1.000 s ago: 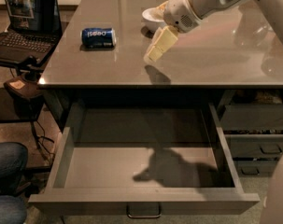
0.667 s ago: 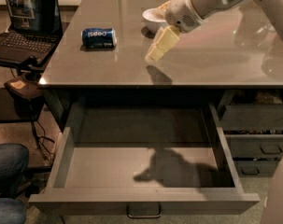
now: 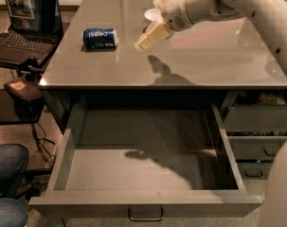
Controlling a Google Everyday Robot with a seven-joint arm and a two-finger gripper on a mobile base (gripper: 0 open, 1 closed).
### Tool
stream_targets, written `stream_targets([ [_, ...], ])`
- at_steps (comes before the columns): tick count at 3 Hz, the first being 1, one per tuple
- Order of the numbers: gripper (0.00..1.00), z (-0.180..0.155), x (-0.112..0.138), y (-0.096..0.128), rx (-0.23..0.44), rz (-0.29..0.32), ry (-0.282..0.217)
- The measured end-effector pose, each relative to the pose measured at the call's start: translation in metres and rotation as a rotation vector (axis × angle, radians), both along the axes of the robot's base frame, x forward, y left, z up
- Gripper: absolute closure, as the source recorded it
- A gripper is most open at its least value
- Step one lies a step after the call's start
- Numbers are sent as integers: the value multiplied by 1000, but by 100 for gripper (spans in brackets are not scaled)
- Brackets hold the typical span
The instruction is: Place pepsi can into top drawer
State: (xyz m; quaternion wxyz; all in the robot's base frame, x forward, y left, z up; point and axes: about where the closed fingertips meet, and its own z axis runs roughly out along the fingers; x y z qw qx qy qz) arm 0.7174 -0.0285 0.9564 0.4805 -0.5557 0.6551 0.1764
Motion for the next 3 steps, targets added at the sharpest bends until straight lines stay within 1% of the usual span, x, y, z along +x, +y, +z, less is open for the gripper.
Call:
stream_targets([
  [1,0,9,17,0,30,-51,-47],
  [2,0,5,19,4,54,-41,-45],
  [3,0,19,46,41,154,10,-108],
])
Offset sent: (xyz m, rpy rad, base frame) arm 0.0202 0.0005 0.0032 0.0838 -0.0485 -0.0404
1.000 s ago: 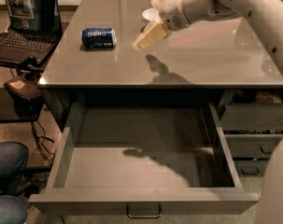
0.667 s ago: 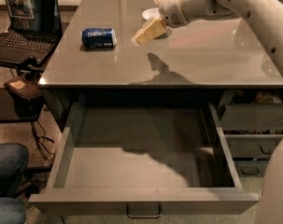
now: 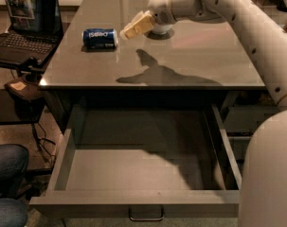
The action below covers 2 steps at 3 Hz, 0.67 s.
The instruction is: Place pepsi can into top drawer
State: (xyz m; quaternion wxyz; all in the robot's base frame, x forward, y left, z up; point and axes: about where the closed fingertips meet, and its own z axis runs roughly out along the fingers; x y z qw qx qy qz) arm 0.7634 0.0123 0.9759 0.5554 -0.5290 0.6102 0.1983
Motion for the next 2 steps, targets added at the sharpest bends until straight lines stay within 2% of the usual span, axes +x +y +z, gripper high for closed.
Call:
stream_targets([
  [1,0,0,0,0,0,0,0],
  [2,0,-9,13,17,-21,-15,-3],
])
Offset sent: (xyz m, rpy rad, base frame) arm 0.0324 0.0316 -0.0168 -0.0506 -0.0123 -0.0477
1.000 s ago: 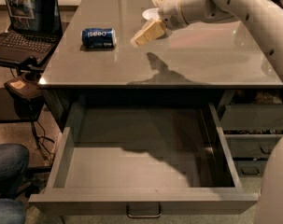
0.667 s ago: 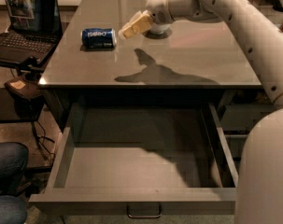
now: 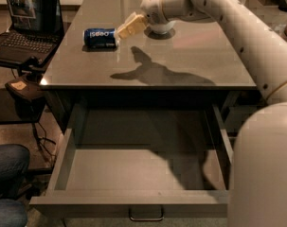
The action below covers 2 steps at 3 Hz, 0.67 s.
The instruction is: Place pepsi can into top drawer
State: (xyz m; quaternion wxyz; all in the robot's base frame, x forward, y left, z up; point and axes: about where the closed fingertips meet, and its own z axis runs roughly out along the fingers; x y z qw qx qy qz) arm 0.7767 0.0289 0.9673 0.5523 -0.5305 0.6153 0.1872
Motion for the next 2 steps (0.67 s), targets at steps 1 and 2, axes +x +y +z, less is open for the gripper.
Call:
stream_targets([
  [1,0,-6,28,35,48,6,16],
  [2,0,2,32,37,58,6,3],
])
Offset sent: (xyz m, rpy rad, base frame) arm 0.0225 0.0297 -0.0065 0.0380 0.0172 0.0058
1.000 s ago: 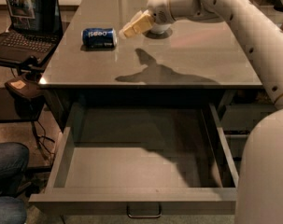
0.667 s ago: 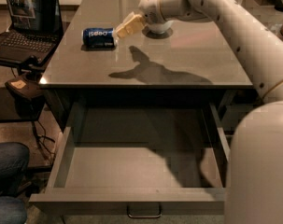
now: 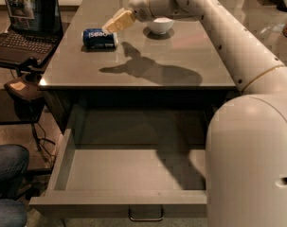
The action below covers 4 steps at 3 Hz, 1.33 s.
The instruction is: Place pepsi can into top drawer
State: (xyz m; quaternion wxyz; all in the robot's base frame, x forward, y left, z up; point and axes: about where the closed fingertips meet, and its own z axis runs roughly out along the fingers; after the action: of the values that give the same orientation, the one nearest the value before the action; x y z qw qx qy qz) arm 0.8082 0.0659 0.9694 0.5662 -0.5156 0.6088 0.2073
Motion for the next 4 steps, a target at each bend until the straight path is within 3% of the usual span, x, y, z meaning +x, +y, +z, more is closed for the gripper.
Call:
stream_targets([
  [1,0,-16,0,9,-5,24,30],
  [2,0,-42,3,40,3,93,82],
  [4,0,-51,8,40,0,79,101],
])
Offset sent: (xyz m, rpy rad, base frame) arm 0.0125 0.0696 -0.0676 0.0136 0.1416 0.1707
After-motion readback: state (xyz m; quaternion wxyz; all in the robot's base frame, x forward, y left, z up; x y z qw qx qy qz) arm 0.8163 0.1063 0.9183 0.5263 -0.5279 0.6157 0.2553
